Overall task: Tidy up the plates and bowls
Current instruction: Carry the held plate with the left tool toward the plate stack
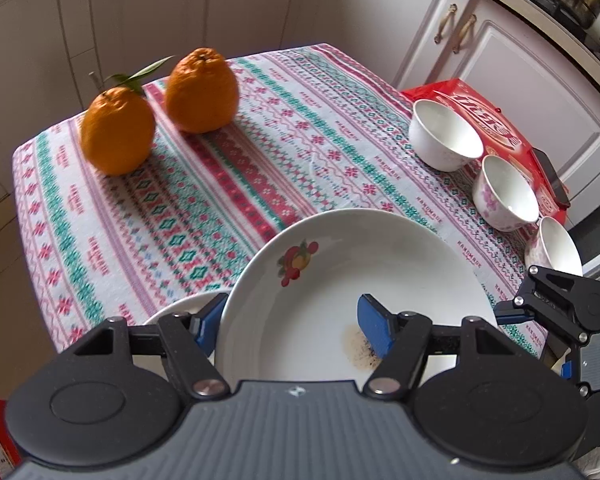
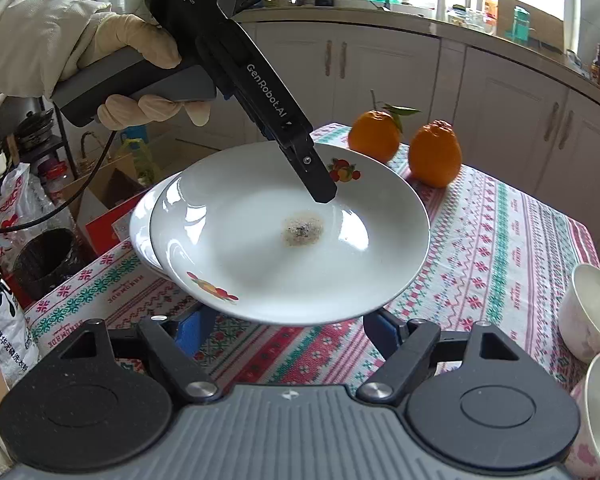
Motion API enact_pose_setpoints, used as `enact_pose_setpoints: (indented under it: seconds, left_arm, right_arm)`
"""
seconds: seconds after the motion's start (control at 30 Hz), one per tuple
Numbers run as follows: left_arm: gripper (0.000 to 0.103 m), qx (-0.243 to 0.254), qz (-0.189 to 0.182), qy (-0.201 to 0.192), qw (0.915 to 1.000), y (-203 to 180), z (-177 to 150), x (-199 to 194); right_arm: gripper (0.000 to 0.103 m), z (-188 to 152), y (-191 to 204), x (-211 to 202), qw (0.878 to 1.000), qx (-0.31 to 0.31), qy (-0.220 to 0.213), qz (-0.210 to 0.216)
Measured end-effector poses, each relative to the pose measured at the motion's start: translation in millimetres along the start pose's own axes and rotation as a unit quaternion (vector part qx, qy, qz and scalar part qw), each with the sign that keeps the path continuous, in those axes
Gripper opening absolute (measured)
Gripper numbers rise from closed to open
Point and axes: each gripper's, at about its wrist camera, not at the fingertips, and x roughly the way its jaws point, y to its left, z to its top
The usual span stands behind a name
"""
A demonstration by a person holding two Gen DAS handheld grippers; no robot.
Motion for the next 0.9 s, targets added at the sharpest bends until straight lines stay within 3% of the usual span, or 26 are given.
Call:
enact_pose_setpoints:
  seconds: [0.4, 0.9]
  left_arm:
    - [0.068, -0.047, 0.009, -0.009, 0.9988, 24, -31, -6]
    - [0.068, -0.082, 0.002, -0.024, 0.9964, 41, -45, 0]
  right_arm:
    - [0.085, 9, 15, 18, 0.999, -0.024, 0.017, 0.034]
    - [0.085, 16, 24, 20, 0.998, -0.042, 0.019, 0.038]
